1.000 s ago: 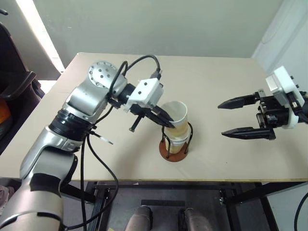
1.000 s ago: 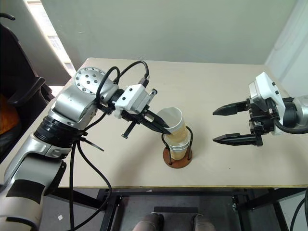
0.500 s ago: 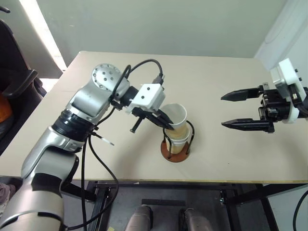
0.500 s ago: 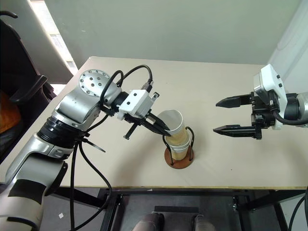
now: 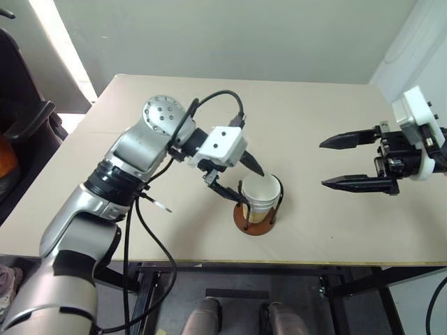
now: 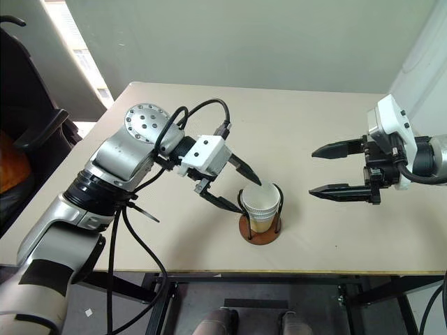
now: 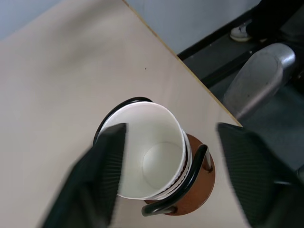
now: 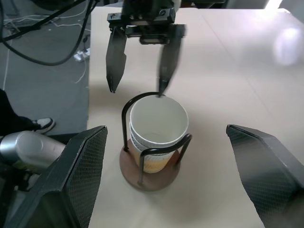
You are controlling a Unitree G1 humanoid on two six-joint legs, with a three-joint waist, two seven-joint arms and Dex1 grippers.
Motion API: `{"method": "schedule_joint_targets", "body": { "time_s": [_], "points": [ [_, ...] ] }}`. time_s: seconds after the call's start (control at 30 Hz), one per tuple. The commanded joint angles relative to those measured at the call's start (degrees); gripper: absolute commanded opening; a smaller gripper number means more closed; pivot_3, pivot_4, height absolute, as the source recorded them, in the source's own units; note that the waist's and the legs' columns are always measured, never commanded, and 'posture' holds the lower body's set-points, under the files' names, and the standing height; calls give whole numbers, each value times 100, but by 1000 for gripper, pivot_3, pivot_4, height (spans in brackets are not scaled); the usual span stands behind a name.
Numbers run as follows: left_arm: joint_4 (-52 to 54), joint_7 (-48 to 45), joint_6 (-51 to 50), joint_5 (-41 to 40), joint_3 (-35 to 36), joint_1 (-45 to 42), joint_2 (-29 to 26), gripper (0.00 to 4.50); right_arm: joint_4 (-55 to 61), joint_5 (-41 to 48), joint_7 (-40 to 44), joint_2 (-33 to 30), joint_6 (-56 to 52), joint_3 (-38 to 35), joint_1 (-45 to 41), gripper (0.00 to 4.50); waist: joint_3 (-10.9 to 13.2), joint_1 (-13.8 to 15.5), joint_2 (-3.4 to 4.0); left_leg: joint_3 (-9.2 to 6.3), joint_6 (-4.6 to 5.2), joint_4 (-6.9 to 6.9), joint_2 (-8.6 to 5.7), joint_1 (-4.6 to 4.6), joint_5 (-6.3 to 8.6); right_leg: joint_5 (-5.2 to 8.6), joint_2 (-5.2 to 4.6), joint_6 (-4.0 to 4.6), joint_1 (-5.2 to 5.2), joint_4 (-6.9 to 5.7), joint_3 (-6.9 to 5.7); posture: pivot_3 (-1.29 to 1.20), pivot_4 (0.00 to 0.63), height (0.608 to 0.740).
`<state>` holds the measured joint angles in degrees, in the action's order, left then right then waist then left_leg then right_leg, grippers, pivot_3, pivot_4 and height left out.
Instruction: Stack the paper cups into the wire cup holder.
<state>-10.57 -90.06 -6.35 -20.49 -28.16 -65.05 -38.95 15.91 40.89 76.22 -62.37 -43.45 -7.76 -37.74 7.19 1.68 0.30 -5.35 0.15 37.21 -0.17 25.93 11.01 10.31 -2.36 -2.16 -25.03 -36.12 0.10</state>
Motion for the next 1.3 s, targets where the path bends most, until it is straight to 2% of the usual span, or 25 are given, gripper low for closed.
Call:
{"method": "schedule_joint_targets", "body": {
  "time_s": [0.03, 0.17, 0.3, 0.47, 0.57, 0.7, 0.83, 0.93, 1.07, 1.3],
  "points": [
    [220, -27, -180, 33, 442, 59, -57, 3587, -87, -70, 90, 71, 176, 180, -243, 4173, 0, -3, 0, 0, 0, 0, 0, 0, 0, 0, 0, 0, 0, 0, 0, 0, 150, 740],
    [464, 690, -769, 12, 1099, 451, -319, 3587, -483, -456, -17, 314, 348, 623, -521, 4173, -2, -46, 3, 3, 2, 0, 1, -7, 1, -2, 0, -1, 0, -1, 0, 0, 150, 740],
    [954, 1583, -1453, 22, 1991, 1368, -854, 3587, -871, -682, -105, 515, 483, 721, -470, 4173, -6, -76, 11, 3, 2, -2, 3, -10, -2, -2, 1, 0, 0, -5, -1, 0, 150, 740],
    [1356, 2458, -2187, -211, 3887, 3713, -1613, 3587, -1440, -975, -370, 630, 543, 688, -316, 4173, -8, -133, 16, 7, -19, -7, 4, -17, -16, 9, 4, 13, -4, -5, 3, 0, 150, 740],
    [1189, 2921, -2293, -175, 4768, 4717, -1649, 3587, -1984, -1128, -705, 779, 675, 506, -354, 4173, -7, -123, 15, 6, -33, -16, 6, -12, -20, 29, 5, 47, -15, -10, 1, 0, 150, 740],
    [1009, 3362, -2193, -165, 5687, 5634, -1524, 3587, -2687, -1419, -1130, 1025, 1084, 352, -366, 4173, -8, -43, 14, 1, -14, -15, 4, -17, 1, 47, 3, 90, -21, -43, 1, 0, 150, 740],
    [856, 3877, -2161, -175, 6122, 5813, -1341, 3587, -3078, -1575, -1342, 1168, 1277, 291, -427, 4173, -8, 0, 14, 0, -31, -19, 1, -54, -3, 54, -1, 125, -8, -78, 3, 0, 150, 740],
    [643, 4395, -2120, -117, 6288, 5687, -1164, 3587, -3388, -1667, -1672, 1306, 1457, 121, -556, 4173, -8, -10, 14, 3, -84, -63, 1, -98, -9, 55, -1, 151, 15, -78, 9, 0, 150, 740],
    [596, 4760, -2103, -80, 6039, 5406, -993, 3587, -3619, -1724, -1886, 1401, 1605, 8, -614, 4173, -8, -10, 14, 2, -114, -106, 2, -121, -27, 52, -1, 157, 16, -84, 10, 0, 150, 740],
    [541, 4927, -2071, -107, 5736, 5047, -937, 3587, -3717, -1835, -1978, 1498, 1702, 24, -636, 4173, -8, -28, 14, 2, -109, -112, 5, -124, -27, 55, 2, 161, 15, -85, 6, 0, 150, 740]
  ]
}}
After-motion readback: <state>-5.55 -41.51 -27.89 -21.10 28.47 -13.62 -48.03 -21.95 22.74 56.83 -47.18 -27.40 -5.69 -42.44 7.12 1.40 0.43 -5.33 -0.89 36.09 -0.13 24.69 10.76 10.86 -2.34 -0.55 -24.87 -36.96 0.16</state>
